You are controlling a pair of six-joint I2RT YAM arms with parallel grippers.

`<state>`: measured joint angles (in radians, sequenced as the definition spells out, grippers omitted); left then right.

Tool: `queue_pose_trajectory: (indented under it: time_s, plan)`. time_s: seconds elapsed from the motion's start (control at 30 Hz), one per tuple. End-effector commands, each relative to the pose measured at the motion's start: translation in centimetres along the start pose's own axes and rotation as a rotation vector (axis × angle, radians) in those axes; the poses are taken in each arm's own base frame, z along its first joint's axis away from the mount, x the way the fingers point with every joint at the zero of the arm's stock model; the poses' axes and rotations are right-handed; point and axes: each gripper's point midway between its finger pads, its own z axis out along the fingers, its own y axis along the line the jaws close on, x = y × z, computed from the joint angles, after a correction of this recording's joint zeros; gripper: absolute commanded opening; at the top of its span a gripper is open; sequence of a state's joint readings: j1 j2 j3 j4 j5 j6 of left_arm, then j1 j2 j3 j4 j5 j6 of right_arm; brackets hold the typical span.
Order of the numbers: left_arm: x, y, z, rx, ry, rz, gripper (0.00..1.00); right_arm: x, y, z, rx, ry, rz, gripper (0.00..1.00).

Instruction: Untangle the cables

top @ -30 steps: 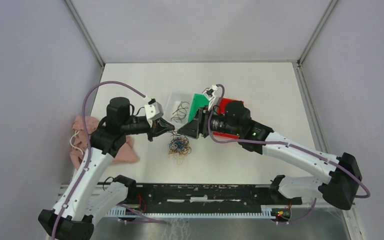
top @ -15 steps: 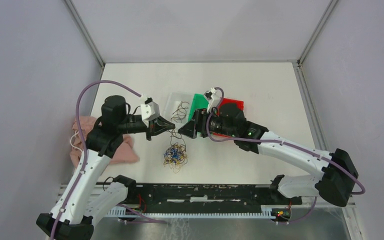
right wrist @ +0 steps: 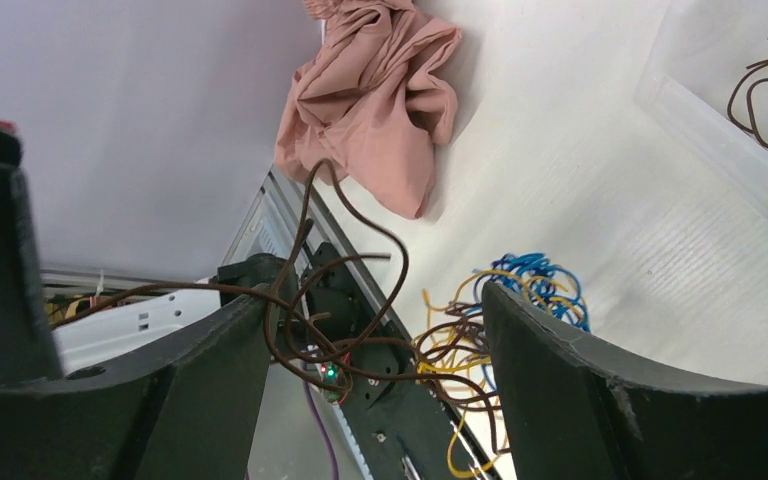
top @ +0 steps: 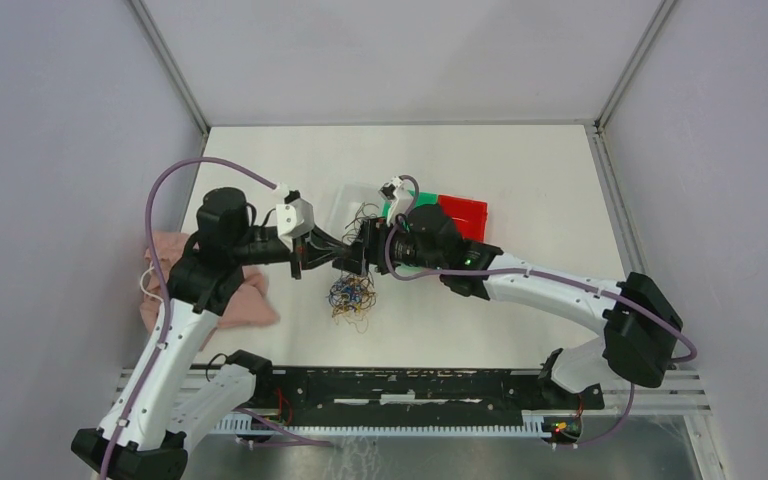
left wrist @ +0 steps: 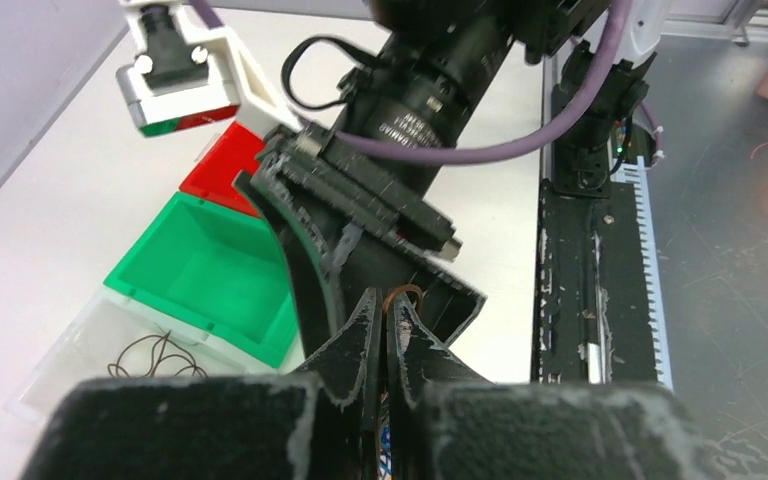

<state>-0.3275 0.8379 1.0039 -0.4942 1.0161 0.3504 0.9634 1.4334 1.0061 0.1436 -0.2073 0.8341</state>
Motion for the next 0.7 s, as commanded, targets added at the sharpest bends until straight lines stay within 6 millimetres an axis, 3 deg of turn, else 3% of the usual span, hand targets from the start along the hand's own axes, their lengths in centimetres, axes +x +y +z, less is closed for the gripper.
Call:
queue_pose_trajectory:
  time_s: [0.0,0.17,0.47,0.67]
  plan:
    - [-3.6,-0.9,-0.3,0.035,-0.085,0.028,0.03,-3.0,2.2,0.9,-0.052,-0.097,-0.004,0.80]
    - [-5.3,-1.5,-0.7,0.044,-0.116,0.037,0.03,-1.8,0.2,1.5,0.001,-0.084,0.003,0.75]
    - [-10.7,-1.7,-1.8,0.022,-0.215,0.103,0.03,2.8,-5.6,2.4,0.135,-0.014,0.031,0.67]
    - [-12.9,-1.5,-2.5,-0.015,-0.243,0.183,0.03,5.4,-9.1,1.8,0.224,0.017,0.033,0.64]
